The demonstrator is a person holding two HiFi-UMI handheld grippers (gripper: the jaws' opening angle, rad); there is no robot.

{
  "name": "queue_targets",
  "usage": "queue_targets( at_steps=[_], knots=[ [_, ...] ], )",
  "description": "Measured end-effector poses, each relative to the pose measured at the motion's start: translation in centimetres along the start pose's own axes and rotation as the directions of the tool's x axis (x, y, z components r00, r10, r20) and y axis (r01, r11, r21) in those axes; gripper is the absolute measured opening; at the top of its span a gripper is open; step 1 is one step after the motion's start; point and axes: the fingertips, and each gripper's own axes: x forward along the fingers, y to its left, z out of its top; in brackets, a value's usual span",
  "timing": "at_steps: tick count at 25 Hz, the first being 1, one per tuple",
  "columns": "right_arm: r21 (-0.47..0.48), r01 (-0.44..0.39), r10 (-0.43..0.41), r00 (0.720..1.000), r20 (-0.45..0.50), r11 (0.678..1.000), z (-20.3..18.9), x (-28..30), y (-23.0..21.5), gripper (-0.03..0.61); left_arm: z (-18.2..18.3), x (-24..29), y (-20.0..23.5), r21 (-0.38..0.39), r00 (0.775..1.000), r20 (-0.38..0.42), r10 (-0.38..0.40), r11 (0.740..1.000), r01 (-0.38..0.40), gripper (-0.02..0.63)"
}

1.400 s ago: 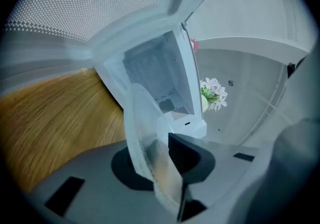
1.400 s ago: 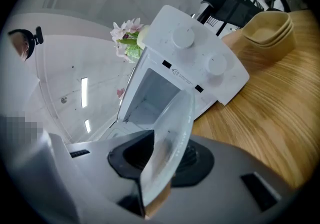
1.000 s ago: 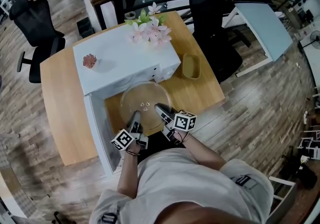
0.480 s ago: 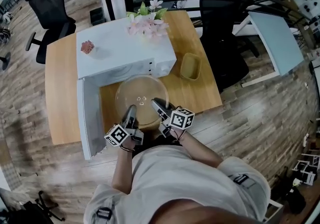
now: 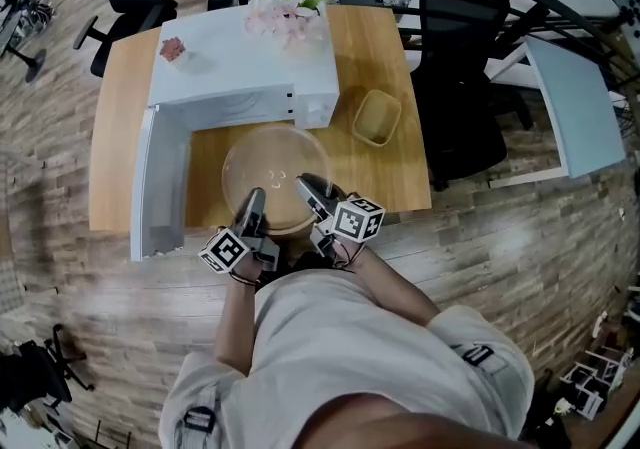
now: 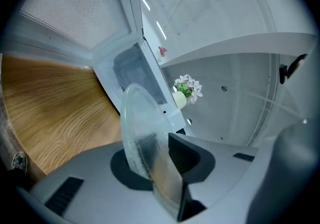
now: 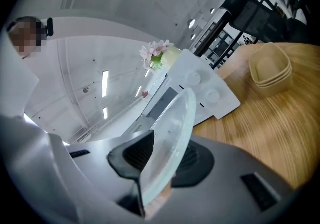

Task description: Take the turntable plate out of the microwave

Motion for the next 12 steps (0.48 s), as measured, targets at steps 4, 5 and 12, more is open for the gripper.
queue_targets(
  at_steps=[4, 5, 12],
  knots=[
    [-0.025, -0.051, 0.051, 0.999, -0.018, 0.998, 0.9, -0.3, 1.2, 0.106, 0.2, -0.4, -1.7, 0.004, 0.998, 0.065, -0.018, 1.000, 0.018, 0.097],
    [-0.028, -0.063, 0.063, 0.998, -0.019, 0.998, 1.2, -0.3, 1.6, 0.106, 0.4, -0.5, -2.0, 0.011, 0.997, 0.076, -0.018, 1.000, 0.018, 0.097],
    [-0.059, -0.125, 0.124, 0.992, -0.026, 0.990, 1.7, 0.0, 3.7, 0.106, 1.7, -1.8, -3.6, 0.043, 0.991, 0.134, -0.022, 0.999, 0.017, 0.097]
  ],
)
